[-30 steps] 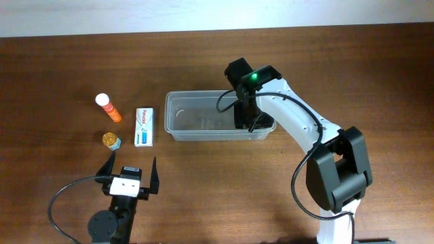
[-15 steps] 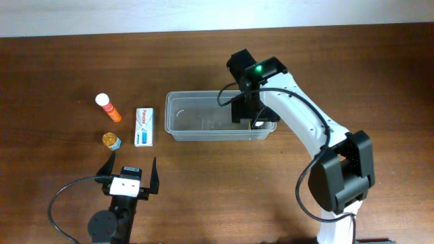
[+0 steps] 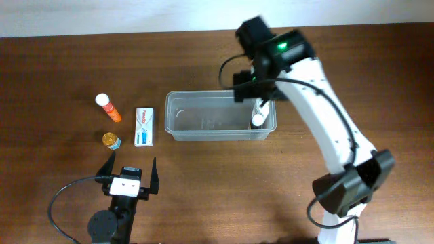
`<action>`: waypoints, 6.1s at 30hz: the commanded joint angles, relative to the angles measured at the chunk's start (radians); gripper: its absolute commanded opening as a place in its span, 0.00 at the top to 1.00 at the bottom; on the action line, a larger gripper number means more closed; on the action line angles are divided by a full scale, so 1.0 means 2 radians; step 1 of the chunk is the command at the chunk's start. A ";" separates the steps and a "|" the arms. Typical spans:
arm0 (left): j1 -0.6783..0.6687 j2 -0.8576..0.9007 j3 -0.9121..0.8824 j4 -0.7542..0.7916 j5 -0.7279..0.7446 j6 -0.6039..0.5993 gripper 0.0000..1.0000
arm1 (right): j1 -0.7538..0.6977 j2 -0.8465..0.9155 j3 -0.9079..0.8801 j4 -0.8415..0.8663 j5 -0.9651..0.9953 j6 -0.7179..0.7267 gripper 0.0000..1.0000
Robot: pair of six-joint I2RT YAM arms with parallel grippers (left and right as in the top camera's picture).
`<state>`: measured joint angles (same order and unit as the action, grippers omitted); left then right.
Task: Pack container
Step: 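Release the dark bottle and retract the right arm to the right, then reach the left gripper to the orange-capped tube and grasp it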
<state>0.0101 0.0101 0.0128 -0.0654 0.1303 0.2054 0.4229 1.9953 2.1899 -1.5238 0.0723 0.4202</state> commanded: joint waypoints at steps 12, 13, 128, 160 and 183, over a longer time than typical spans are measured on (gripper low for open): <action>0.003 -0.002 -0.002 -0.002 -0.002 -0.005 0.00 | -0.218 -0.034 0.065 -0.030 0.108 -0.006 0.02; 0.003 -0.002 -0.002 -0.002 -0.002 -0.005 0.01 | -0.232 -0.034 0.063 -0.031 0.108 -0.006 0.02; 0.096 0.876 0.659 -0.306 -0.033 -0.072 0.09 | -0.330 -0.034 0.062 -0.035 0.108 -0.006 0.01; 0.080 0.888 0.658 -0.244 -0.079 -0.073 0.53 | -0.330 -0.034 0.062 -0.035 0.108 -0.006 0.02; 0.080 0.870 0.681 -0.272 -0.076 -0.084 0.80 | -0.330 -0.034 0.062 -0.035 0.108 -0.006 0.02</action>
<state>0.1696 1.7733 1.3273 -0.5831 -0.0193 0.0540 -0.2325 1.9347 2.3085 -1.5936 0.2729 0.4080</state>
